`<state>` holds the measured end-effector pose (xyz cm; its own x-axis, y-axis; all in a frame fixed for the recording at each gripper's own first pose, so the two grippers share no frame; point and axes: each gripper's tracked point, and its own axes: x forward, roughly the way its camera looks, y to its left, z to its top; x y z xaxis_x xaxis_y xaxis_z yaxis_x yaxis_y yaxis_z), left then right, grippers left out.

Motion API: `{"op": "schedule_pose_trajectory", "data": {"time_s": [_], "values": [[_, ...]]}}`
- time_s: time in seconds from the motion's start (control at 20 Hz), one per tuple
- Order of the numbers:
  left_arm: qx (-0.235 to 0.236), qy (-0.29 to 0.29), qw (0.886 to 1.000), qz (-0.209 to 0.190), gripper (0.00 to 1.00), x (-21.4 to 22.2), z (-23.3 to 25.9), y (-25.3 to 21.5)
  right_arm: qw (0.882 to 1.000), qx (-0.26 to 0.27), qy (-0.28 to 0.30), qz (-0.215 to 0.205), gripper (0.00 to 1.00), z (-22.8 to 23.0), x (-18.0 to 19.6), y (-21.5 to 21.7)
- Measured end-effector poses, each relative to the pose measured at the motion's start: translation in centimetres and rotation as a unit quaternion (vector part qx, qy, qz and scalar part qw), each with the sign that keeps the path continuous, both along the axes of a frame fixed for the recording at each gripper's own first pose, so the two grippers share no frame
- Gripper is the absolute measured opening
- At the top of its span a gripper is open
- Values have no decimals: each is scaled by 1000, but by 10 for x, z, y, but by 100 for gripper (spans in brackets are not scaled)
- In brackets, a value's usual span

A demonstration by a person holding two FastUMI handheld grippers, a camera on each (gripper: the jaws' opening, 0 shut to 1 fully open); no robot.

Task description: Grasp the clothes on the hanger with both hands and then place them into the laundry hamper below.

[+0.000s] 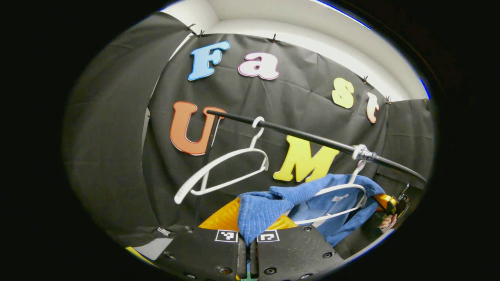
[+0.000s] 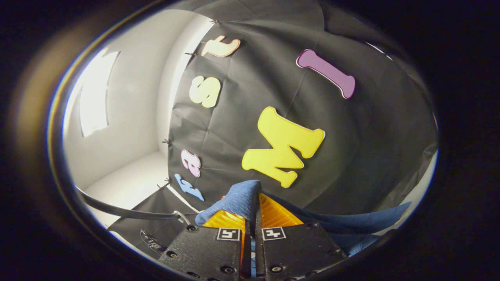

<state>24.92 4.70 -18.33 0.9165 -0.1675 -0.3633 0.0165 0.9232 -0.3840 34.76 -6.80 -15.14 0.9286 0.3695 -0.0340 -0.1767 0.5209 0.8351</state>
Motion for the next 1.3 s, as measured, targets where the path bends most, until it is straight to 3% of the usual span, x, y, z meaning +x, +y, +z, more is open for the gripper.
{"op": "schedule_pose_trajectory", "data": {"time_s": [0.25, 0.65, 0.75, 1.3], "values": [[32, 4, 999, -15, 10, 15, -1, 6, 1000, -30, 4, 5, 7, -1, 16, -2], [33, 39, 993, -103, 9, 33, -31, -3, 997, -65, 51, 6, 8, -36, 41, -20], [21, 52, 993, -109, 9, 35, -43, -4, 996, -58, 62, 11, 8, -47, 43, -18], [56, 86, 989, -106, 10, 23, -104, 4, 987, -83, 139, 6, 7, -119, 37, -17]]}}
